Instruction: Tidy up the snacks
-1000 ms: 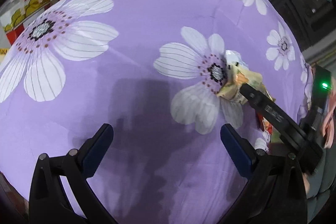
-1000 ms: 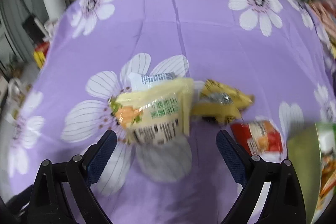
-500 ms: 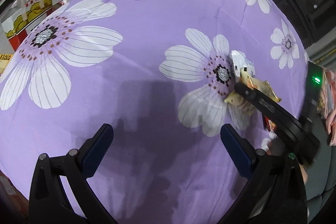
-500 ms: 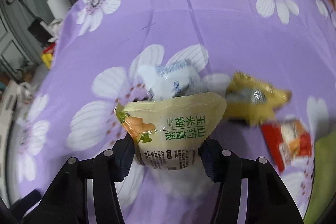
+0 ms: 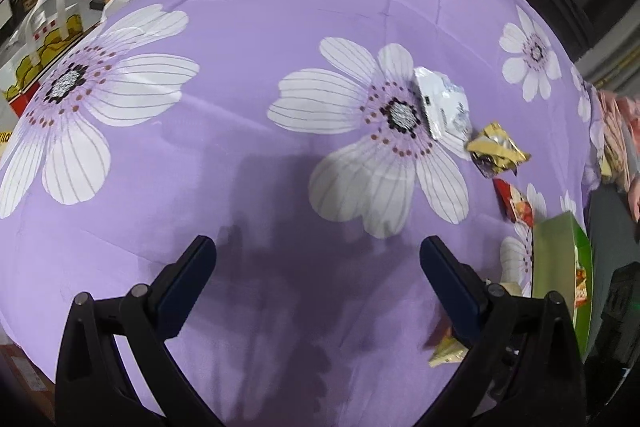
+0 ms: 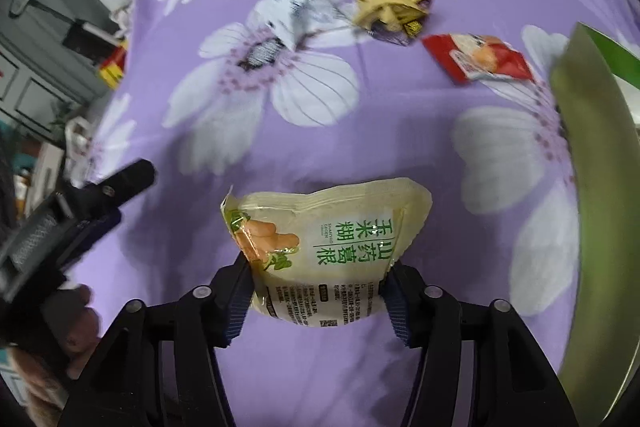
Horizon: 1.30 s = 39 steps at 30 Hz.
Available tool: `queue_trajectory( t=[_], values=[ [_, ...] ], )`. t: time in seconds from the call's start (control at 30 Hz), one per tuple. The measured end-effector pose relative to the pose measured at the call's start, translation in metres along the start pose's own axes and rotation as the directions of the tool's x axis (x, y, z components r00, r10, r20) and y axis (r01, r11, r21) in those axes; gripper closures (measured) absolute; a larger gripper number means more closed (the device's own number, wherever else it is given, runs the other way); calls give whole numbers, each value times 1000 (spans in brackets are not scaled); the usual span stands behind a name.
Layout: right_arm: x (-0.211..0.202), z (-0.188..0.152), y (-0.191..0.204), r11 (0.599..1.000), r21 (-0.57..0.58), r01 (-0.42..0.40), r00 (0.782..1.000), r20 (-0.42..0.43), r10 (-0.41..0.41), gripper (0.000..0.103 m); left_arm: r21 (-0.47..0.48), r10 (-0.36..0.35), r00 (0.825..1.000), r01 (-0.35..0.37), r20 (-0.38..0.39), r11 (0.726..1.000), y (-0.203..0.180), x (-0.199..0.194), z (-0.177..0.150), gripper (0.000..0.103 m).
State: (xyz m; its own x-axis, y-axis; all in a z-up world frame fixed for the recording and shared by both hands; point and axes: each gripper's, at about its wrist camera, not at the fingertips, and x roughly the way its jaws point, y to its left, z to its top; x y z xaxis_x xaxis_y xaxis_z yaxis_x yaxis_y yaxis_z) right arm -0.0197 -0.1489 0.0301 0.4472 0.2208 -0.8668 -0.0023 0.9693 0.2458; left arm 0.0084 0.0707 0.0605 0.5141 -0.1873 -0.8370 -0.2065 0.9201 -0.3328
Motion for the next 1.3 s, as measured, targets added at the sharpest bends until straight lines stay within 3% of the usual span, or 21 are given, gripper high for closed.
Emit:
queue_trajectory(
  t=[0.2,0.4,0.5,0.6,0.77,0.93,1.03,1.1,1.3],
  values=[
    [-9,0,-11,999,21,-37,998,45,36,37,13,-76,996,76,-42,997,-11,4,-7,2],
    [-37,1,-31,990,76,-119,985,138,108,37,65,-217,975,221,-54,973,-28,-4,-15,2],
    [-47,2,-43,979,110,-169,971,187,147,37,117,-274,957,285,-99,952,-43,-2,-22,9],
    [-45,4,-53,961,161,-225,960,204,190,37,148,-286,947,307,-147,940,-56,5,-30,20],
    [-23,5,-62,936,199,-290,954,138,266,37,178,-325,909,376,-262,909,-80,21,-49,41],
    [-2,5,-63,926,229,-299,954,84,287,39,233,-284,920,349,-270,908,-95,31,-61,53],
    [4,4,-56,934,209,-289,957,63,282,59,264,-277,926,343,-257,902,-100,36,-65,60],
    [4,4,-53,952,186,-243,970,73,234,62,272,-280,929,341,-242,900,-101,35,-66,62],
    [-11,1,-50,951,160,-265,961,122,247,66,303,-299,943,331,-148,894,-106,16,-67,62]
  ],
)
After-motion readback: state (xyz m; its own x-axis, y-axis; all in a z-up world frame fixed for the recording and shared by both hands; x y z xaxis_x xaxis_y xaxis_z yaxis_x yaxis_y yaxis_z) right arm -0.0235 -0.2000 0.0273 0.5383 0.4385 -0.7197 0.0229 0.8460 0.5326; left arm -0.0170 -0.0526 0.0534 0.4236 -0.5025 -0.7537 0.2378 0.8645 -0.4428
